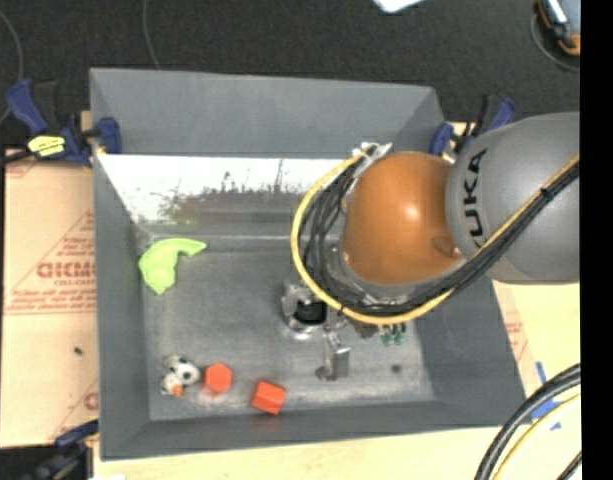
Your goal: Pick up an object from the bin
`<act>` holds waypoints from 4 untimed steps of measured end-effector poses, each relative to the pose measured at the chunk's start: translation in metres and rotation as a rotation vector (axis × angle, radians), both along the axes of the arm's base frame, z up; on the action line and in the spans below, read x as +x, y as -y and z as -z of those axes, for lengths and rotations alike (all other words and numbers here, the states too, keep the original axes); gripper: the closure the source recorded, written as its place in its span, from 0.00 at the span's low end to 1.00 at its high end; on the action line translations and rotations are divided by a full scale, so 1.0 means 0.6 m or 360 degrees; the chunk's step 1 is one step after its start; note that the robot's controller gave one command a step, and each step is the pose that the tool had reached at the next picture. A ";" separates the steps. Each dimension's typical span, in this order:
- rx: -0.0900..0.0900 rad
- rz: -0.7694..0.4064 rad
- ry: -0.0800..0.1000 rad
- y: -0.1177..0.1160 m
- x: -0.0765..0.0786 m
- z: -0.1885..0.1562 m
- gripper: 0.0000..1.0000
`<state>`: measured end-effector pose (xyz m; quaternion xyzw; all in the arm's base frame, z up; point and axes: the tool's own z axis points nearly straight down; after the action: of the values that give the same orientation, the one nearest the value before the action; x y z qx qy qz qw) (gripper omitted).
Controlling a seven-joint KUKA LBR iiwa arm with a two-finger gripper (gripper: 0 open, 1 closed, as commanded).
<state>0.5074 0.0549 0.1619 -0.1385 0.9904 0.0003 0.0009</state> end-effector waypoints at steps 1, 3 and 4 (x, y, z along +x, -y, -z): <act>0.0001 -0.0006 0.0004 0.000 0.001 -0.002 0.00; -0.0001 -0.0425 0.0015 0.018 0.083 -0.010 0.00; 0.0005 -0.0083 0.0013 0.020 0.037 -0.005 0.00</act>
Offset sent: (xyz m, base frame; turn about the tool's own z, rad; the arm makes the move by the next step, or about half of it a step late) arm -0.0329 0.0397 0.0399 -0.1606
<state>0.5293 0.0427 0.1647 -0.1643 0.9864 0.0014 0.0053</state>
